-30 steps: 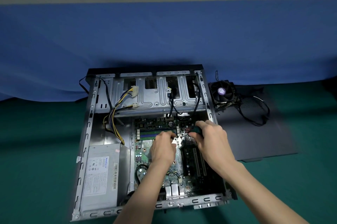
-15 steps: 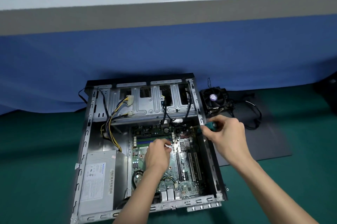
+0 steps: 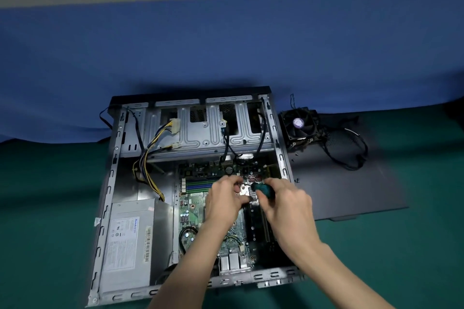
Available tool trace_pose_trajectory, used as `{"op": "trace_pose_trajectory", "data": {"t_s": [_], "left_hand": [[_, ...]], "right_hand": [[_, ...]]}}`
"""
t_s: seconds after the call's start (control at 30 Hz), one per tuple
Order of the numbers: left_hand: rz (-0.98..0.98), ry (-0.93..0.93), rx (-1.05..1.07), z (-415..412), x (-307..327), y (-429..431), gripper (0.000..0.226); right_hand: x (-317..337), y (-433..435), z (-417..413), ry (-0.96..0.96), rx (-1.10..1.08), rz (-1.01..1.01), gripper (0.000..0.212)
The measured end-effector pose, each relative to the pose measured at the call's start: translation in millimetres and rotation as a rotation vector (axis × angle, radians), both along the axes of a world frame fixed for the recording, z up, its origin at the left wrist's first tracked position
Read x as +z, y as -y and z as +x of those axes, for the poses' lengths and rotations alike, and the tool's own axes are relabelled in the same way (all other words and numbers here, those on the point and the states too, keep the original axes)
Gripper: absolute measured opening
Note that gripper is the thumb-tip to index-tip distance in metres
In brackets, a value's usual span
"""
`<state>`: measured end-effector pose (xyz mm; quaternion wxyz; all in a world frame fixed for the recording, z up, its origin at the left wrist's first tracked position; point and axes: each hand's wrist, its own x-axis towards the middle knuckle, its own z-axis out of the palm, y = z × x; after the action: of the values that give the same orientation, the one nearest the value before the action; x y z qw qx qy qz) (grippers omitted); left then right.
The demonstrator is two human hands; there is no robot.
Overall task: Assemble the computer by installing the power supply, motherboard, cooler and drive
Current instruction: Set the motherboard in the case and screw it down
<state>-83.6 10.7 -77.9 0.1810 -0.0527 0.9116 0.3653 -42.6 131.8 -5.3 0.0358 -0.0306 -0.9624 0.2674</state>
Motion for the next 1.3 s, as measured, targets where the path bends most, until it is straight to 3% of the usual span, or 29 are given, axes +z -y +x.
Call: {"op": "trace_pose_trajectory", "data": {"t_s": [0.17, 0.33, 0.5, 1.3], "left_hand": [[-0.049, -0.235, -0.184, 10.1, 2.0, -11.2, 0.043], [-0.253, -0.101, -0.34, 18.7, 0.0, -17.5, 0.049], [-0.414, -0.138, -0.462, 19.7, 4.4, -20.8, 0.046], [-0.442, -0.127, -0.482, 18.3, 4.5, -21.8, 0.043]], "right_hand": [[0.8, -2.7, 2.5, -0.065, -0.027, 0.013, 0.019], [-3.2, -0.6, 6.2, -0.09, 0.014, 0.061, 0.024], [-9.8, -1.1, 9.5, -0.107, 0.034, 0.074, 0.029], [-15.7, -0.8, 8.9, -0.127, 0.071, 0.128, 0.033]]}}
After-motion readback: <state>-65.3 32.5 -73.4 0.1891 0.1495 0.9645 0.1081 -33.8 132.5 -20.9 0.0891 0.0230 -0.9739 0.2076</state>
